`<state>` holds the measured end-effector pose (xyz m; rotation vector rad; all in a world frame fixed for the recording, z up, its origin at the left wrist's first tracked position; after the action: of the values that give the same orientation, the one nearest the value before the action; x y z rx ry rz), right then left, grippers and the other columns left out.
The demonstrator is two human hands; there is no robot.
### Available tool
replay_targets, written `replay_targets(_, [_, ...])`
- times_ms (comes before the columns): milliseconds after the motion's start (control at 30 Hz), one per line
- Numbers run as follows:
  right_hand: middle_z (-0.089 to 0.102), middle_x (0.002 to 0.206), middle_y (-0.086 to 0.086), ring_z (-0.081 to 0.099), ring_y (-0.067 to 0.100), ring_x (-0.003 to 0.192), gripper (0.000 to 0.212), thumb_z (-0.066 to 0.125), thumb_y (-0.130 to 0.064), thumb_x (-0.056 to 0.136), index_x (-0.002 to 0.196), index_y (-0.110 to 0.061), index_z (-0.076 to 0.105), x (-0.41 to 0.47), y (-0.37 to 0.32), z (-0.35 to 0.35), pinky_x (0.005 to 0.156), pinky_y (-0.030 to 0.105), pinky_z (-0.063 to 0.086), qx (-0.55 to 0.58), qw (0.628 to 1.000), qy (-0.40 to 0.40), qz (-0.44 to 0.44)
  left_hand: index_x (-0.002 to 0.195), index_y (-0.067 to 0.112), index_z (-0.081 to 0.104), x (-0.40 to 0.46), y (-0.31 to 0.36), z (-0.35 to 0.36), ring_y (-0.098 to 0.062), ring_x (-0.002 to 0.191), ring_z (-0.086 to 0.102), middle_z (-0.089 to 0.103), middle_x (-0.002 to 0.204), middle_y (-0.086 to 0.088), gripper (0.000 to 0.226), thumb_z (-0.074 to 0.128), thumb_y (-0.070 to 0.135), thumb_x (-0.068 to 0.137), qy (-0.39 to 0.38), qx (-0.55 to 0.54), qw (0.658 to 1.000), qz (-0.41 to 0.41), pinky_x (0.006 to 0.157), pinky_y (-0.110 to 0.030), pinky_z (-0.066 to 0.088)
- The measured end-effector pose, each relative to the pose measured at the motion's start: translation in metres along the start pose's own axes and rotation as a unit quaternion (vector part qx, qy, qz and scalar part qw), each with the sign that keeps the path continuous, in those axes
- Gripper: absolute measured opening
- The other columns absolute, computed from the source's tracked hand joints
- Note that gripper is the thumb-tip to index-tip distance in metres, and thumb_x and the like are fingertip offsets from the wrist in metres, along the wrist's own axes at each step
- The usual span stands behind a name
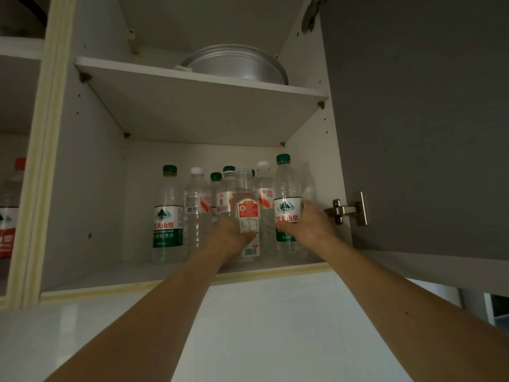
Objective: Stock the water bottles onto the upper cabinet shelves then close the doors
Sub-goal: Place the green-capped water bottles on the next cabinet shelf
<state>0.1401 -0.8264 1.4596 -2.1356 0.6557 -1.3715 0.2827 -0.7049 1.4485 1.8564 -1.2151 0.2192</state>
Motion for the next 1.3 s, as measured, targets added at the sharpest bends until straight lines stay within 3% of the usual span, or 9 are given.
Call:
replay_targets(267, [0.068,0.115,0.005,0.066,0.020,0.096,0.052,0.082,-0.029,0.082,0.125,-0.018,0.056,0.000,0.001,0.004,0.082,0.037,0.057,-0.014,1.000,-0.008,0.013,0.127,0.016,0.060,-0.008,0.012,0.003,-0.022,0.119,0.060,0.064,0.128,-0.008,0.028,0.060,0.022,0.099,0.000,0.010,1.000,0.015,0.087,-0.025,0.042])
replay_targets(367, [0.061,0.125,0.010,0.063,0.027,0.108,0.072,0.084,-0.033,0.078,0.136,-0.016,0.045,-0.004,-0.007,0.006,0.090,0.047,0.056,-0.017,0.999,-0.024,0.033,0.126,0.017,0.061,-0.009,0.010,-0.003,-0.019,0.112,0.060,0.065,0.126,-0.005,0.027,0.058,0.025,0.100,-0.025,0.012,0.999,0.023,0.099,-0.034,0.045])
replay_targets(433, [0.047,0.141,0.015,0.051,0.035,0.126,0.087,0.081,-0.038,0.081,0.148,-0.016,0.030,-0.009,-0.029,0.001,0.101,0.052,0.049,-0.091,0.995,0.036,0.002,0.113,0.021,0.064,-0.007,0.004,-0.018,-0.014,0.095,0.060,0.067,0.111,-0.002,0.019,0.057,0.032,0.100,-0.016,0.017,0.999,0.022,0.091,-0.033,0.047])
replay_targets(567, [0.039,0.146,0.008,0.036,0.027,0.135,0.069,0.070,-0.027,0.087,0.147,-0.018,0.038,-0.041,-0.114,0.005,0.111,0.044,0.039,-0.146,0.943,0.159,-0.252,0.096,0.021,0.064,-0.002,-0.018,-0.083,-0.013,0.079,0.065,0.068,0.089,0.000,0.011,0.061,0.031,0.098,0.123,-0.036,0.991,0.025,0.068,-0.029,0.052])
replay_targets(733, [0.045,0.140,0.002,0.047,0.018,0.128,0.050,0.064,-0.026,0.094,0.140,-0.017,0.049,-0.023,-0.158,0.072,0.101,0.031,0.043,-0.088,0.953,0.004,-0.290,0.143,0.016,0.041,0.007,-0.048,-0.163,-0.025,0.105,0.062,0.061,0.123,-0.010,0.057,0.067,0.027,0.094,0.281,0.041,0.957,0.053,0.090,-0.046,0.056])
replay_targets(867, [0.054,0.131,0.013,0.059,0.029,0.114,0.062,0.069,-0.027,0.091,0.144,-0.015,0.039,0.012,-0.157,0.132,0.092,0.041,0.054,-0.090,0.972,-0.100,-0.192,0.155,0.028,0.014,0.033,-0.074,-0.170,-0.037,0.129,0.045,0.038,0.142,-0.018,0.104,0.083,0.038,0.078,0.200,0.076,0.977,0.025,0.103,-0.053,0.046])
replay_targets(1000, [0.055,0.133,0.012,0.057,0.030,0.120,0.073,0.077,-0.021,0.086,0.145,-0.012,0.033,0.035,-0.143,0.167,0.095,0.041,0.052,-0.111,0.980,-0.111,-0.118,0.153,0.035,-0.024,0.047,-0.097,-0.149,-0.031,0.136,0.044,0.035,0.155,-0.014,0.142,0.090,0.033,0.070,0.093,0.023,0.995,-0.010,0.112,-0.050,0.040])
replay_targets(1200, [0.046,0.144,0.016,0.051,0.033,0.129,0.110,0.083,-0.018,0.081,0.158,-0.013,0.004,0.052,-0.133,0.184,0.106,0.045,0.047,-0.073,0.980,-0.166,-0.082,0.143,0.043,-0.038,0.054,-0.097,-0.133,-0.025,0.126,0.054,0.043,0.149,-0.012,0.143,0.085,0.012,0.077,0.015,0.063,0.997,0.042,0.110,-0.046,0.044])
replay_targets(1300, [0.048,0.142,0.015,0.052,0.032,0.127,0.105,0.084,-0.020,0.078,0.156,-0.013,0.014,0.051,-0.129,0.190,0.104,0.046,0.049,-0.069,0.974,-0.195,-0.096,0.140,0.051,-0.035,0.051,-0.101,-0.147,-0.033,0.125,0.051,0.038,0.146,-0.017,0.140,0.085,0.014,0.077,0.029,0.127,0.991,0.010,0.108,-0.050,0.044])
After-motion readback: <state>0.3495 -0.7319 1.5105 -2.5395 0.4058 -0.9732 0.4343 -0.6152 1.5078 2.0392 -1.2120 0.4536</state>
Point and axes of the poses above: each hand's wrist, its own x-axis towards the middle knuckle, its own z-axis out of the palm, y = z × x, the point moved 8 cm from there along x, towards the middle knuckle
